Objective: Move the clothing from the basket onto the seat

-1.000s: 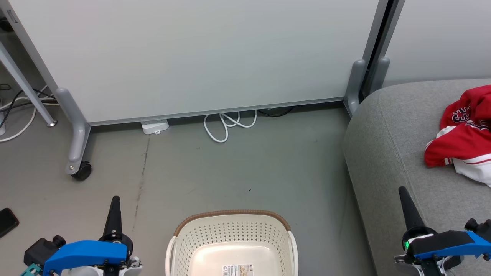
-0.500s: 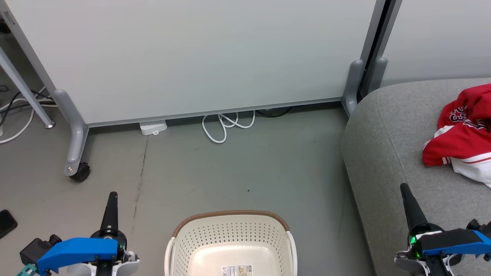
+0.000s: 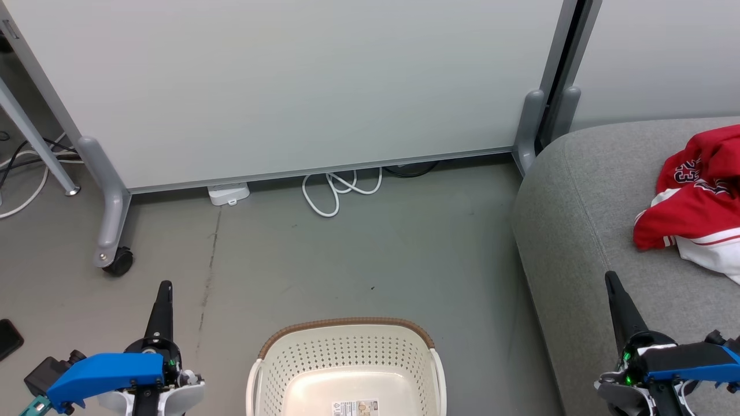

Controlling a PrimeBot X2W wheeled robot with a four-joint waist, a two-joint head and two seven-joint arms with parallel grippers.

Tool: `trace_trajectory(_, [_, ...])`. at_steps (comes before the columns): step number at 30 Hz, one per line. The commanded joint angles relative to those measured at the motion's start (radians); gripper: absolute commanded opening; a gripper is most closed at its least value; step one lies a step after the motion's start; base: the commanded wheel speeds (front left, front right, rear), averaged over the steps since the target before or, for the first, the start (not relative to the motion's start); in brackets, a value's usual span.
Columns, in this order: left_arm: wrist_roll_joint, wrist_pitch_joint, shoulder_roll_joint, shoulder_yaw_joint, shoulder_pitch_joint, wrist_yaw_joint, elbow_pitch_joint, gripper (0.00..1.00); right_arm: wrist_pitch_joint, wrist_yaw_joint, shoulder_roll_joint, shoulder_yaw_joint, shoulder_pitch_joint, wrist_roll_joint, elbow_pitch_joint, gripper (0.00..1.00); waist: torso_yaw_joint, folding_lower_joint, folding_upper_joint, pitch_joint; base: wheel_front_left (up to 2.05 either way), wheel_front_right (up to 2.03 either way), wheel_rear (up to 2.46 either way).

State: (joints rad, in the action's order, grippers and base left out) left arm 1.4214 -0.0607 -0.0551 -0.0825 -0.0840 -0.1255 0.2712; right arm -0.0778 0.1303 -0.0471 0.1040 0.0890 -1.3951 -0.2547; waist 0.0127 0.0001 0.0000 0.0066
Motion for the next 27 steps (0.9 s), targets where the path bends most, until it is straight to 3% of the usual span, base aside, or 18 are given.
trace_trajectory(1, [0.015, -0.008, 0.0, -0.006, -0.017, -0.007, -0.009, 0.0, -0.003, 0.001, -0.005, 0.002, 0.018, -0.017, 0.008, 0.0, 0.0, -0.0001, 0.0, 0.0, 0.0, 0.0, 0.0])
trace_trajectory(27, [0.187, -0.055, 0.005, -0.034, -0.031, -0.009, -0.028, 0.0, -0.037, 0.001, -0.005, 0.011, 0.025, -0.213, 0.011, 0.0, -0.012, -0.0001, 0.0, -0.003, 0.0, 0.0, 0.0])
